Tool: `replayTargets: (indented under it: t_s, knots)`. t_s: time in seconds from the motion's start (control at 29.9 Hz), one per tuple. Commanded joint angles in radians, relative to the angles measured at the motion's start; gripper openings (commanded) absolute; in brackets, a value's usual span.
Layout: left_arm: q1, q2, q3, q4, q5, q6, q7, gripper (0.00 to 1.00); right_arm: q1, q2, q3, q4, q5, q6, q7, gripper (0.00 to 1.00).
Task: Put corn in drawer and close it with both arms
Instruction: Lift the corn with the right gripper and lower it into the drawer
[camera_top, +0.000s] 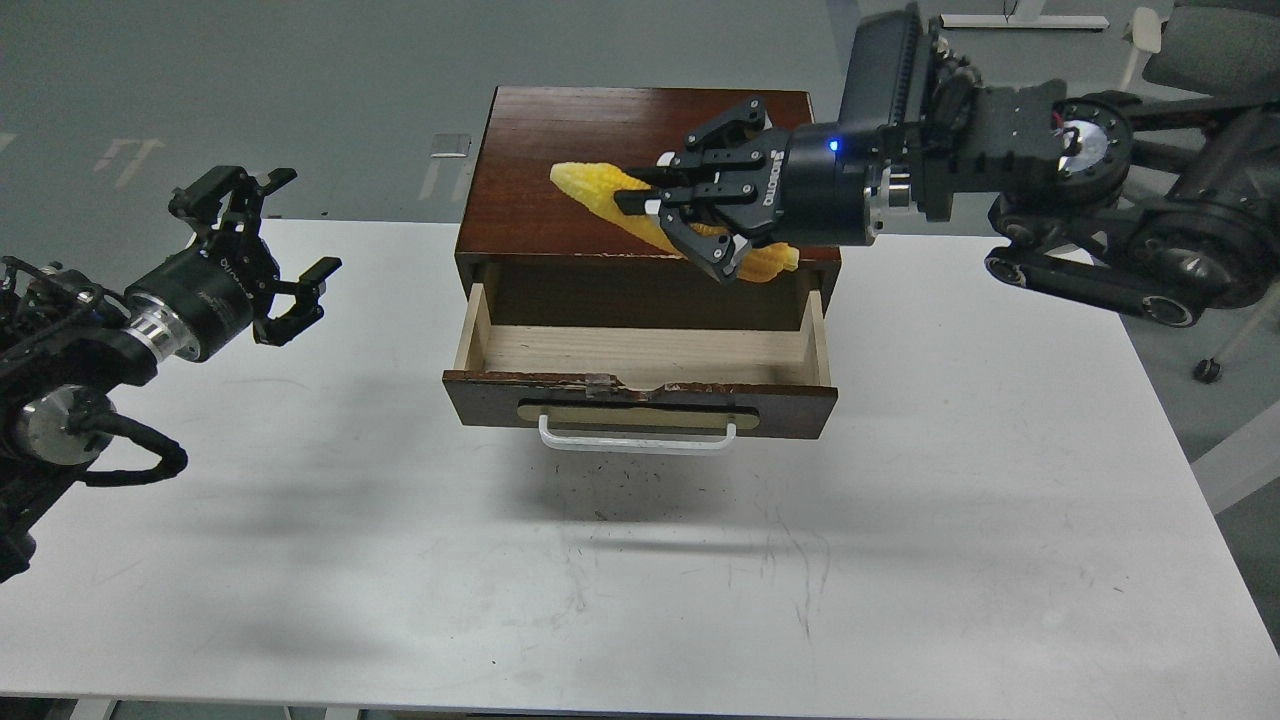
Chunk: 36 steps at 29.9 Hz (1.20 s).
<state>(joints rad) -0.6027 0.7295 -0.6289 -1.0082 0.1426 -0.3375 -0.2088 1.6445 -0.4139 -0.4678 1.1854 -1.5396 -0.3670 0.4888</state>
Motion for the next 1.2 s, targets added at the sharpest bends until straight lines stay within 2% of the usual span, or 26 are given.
replayTargets:
  t_s: [0.0,0.17,0.6,0.67,0.73,0.77,0.8,0.84,1.17]
  knots:
    - [0.004,0.001,0.0,0.005,-0.001,0.0,0.0,0.98,-0.037,0.05,-0.008,-0.016,-0.002,-0.001,0.0,0.0]
    - [0.014,0.002,0.0,0.005,-0.001,-0.002,0.0,0.98,-0.071,0.148,-0.008,-0.105,-0.011,-0.004,0.0,0.0]
    - [0.018,0.036,0.0,0.006,-0.001,-0.003,0.0,0.98,-0.103,0.162,-0.029,-0.124,-0.031,-0.015,0.0,0.23]
    - [0.018,0.036,0.0,0.006,-0.001,-0.003,0.0,0.98,-0.103,0.159,-0.029,-0.124,-0.031,-0.029,0.0,0.33]
    - [0.018,0.039,0.0,0.006,-0.001,-0.003,0.0,0.98,-0.106,0.159,-0.031,-0.124,-0.031,-0.046,0.0,0.49]
    - [0.018,0.042,0.0,0.006,-0.001,-0.005,-0.001,0.98,-0.107,0.155,-0.031,-0.124,-0.031,-0.052,0.0,0.65]
    - [0.02,0.044,0.0,0.006,-0.001,-0.005,-0.001,0.98,-0.107,0.147,-0.029,-0.121,-0.031,-0.058,0.0,0.88]
    - [0.018,0.044,0.0,0.008,-0.001,-0.005,-0.001,0.98,-0.109,0.145,-0.029,-0.121,-0.031,-0.058,0.0,0.95]
    - [0.021,0.042,0.0,0.007,-0.001,-0.003,0.0,0.98,-0.123,0.13,-0.029,-0.113,-0.028,-0.058,0.0,1.0]
